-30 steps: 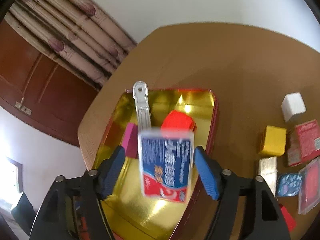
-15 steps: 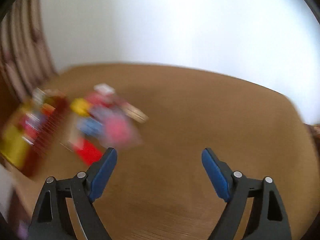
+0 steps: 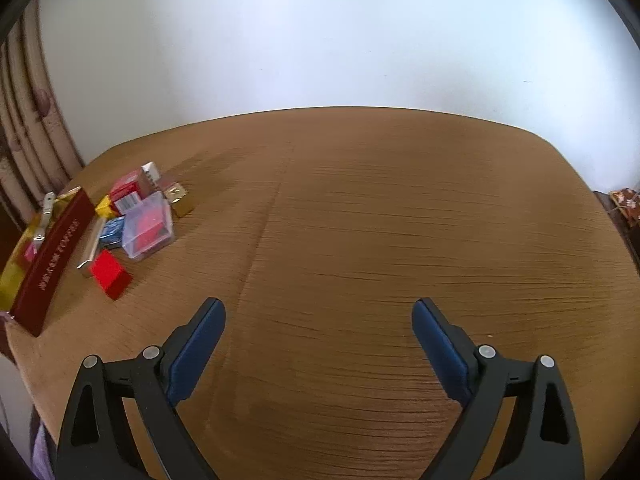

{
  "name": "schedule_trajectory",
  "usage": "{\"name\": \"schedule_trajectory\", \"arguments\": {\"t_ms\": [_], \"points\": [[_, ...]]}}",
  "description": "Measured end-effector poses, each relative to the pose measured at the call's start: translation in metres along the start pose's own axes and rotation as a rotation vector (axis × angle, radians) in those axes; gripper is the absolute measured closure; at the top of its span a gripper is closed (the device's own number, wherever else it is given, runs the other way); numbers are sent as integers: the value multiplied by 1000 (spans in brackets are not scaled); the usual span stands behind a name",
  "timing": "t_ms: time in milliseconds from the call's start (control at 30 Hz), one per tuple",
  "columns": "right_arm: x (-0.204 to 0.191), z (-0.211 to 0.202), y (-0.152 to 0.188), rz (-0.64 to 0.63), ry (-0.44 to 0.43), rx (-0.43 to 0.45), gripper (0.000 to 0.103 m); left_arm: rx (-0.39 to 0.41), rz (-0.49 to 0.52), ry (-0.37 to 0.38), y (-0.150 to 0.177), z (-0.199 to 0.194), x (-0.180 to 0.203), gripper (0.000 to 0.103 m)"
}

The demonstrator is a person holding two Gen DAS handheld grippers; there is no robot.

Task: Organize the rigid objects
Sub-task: 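Move the left tool to the ribbed silver box and close on it, then carry the silver box into the tin with the left tool while the right tool grasps the red block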

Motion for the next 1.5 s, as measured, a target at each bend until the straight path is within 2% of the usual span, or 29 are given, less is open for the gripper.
{"name": "schedule_trajectory", "arguments": {"t_ms": [133, 200, 267, 433, 600, 633, 700, 800, 833, 1000, 1067, 1100, 1133, 1200, 1300, 1433, 1500], "points": [[-11, -3, -1, 0, -45, 18, 7, -100, -12, -50, -26, 48, 7, 82], [-9, -10, 1, 1, -62, 24, 6, -161, -22, -115, -33, 70, 2, 82], [-12, -9, 1, -6, -85, 22, 6, -211, -38, -125, -36, 86, -3, 82], [-15, -9, 2, -25, -116, 14, 6, -233, -103, -106, -49, 102, -16, 82], [-16, -10, 2, -30, -130, 10, 6, -280, -112, -171, -54, 119, -25, 82], [-16, -10, 2, -31, -132, 8, 6, -288, -115, -176, -55, 123, -25, 81], [-17, -9, 2, -34, -135, 1, 5, -277, -123, -175, -58, 126, -25, 73], [-17, -8, 3, -38, -135, -7, 5, -270, -135, -210, -62, 134, -29, 60], [-17, -8, 3, -39, -135, -8, 5, -272, -144, -205, -63, 137, -30, 57], [-17, -4, 4, -39, -134, -13, 5, -284, -161, -190, -71, 147, -40, 57], [-17, -2, 4, -39, -134, -17, 5, -265, -175, -181, -72, 148, -46, 58], [-17, -1, 5, -39, -134, -20, 5, -259, -181, -178, -72, 147, -48, 59], [-17, 0, 5, -39, -133, -23, 5, -255, -188, -175, -70, 146, -49, 73], [-17, 1, 4, -38, -132, -28, 5, -238, -220, -166, -67, 141, -55, 73], [-17, 2, 4, -38, -133, -31, 5, -237, -263, -115, -62, 138, -64, 73], [-18, 2, 4, -33, -123, -31, 4, -237, -279, -66, -53, 128, -65, 73], [-26, 0, 3, -61, -176, -32, 4, -235, -259, -49, -45, 120, -62, 73]]}}
Point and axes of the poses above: each gripper's, at about its wrist camera, not at the fingertips, and z roughly the way its jaws point, x to its right, y to its underside, the point moved 4 cm from there along z, roughly the way its jaws point, and after that the axes turned 4 degrees about -x, right-handed, at the moved point
